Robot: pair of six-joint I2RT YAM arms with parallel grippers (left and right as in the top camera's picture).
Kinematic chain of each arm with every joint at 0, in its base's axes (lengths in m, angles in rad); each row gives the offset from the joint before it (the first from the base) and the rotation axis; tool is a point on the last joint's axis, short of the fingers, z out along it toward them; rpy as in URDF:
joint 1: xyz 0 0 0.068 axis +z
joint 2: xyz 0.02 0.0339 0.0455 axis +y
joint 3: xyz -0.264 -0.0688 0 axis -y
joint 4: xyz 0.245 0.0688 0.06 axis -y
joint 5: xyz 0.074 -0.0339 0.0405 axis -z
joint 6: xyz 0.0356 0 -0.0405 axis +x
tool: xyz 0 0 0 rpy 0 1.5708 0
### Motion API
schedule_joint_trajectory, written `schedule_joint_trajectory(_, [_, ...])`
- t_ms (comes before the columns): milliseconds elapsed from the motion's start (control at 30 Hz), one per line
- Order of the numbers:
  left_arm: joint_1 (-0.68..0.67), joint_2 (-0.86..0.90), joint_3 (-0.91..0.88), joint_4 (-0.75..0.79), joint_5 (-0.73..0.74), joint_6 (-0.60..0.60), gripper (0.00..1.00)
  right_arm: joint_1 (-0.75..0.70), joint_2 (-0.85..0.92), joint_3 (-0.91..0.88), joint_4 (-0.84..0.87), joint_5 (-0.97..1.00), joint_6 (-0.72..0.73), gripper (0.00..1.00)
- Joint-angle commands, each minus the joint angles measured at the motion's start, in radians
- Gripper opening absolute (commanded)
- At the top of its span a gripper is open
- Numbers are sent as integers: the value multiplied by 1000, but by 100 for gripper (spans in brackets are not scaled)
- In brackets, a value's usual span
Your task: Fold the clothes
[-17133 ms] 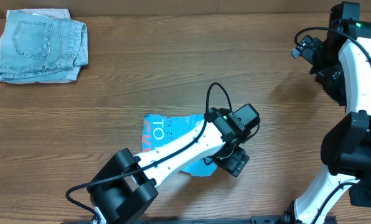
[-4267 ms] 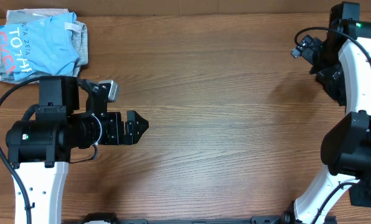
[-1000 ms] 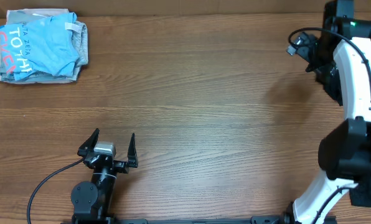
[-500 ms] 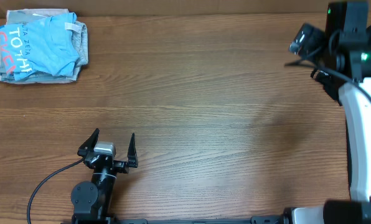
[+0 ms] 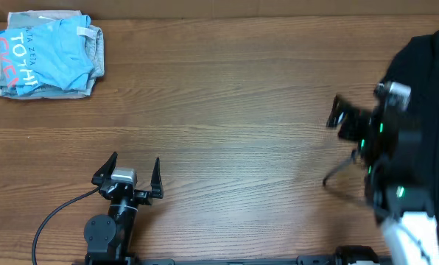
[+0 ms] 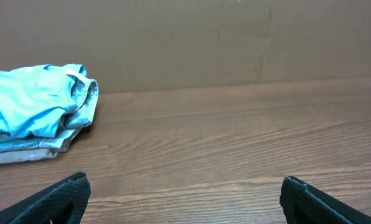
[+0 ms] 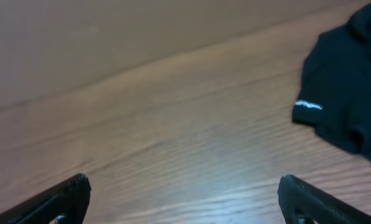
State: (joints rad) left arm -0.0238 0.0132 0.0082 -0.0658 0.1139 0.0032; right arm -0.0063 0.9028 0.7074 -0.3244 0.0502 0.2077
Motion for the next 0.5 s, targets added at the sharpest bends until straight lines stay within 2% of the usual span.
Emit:
schedule_joint_trajectory(0, [10,-9,-3,-2,-10,12,100,3,-195,-220,117,-64,-42,100])
schedule_joint_trajectory(200, [10,-9,-3,-2,-10,12,100,3,-547,-511,192,-93,-63,100])
schedule_joint_trajectory(300, [10,-9,-3,-2,-10,12,100,3,-658,-565,222,-109,-92,100])
schedule_joint_trajectory(467, [10,-9,-3,-2,-10,12,100,3,-708,-580,199,-134,-142,100])
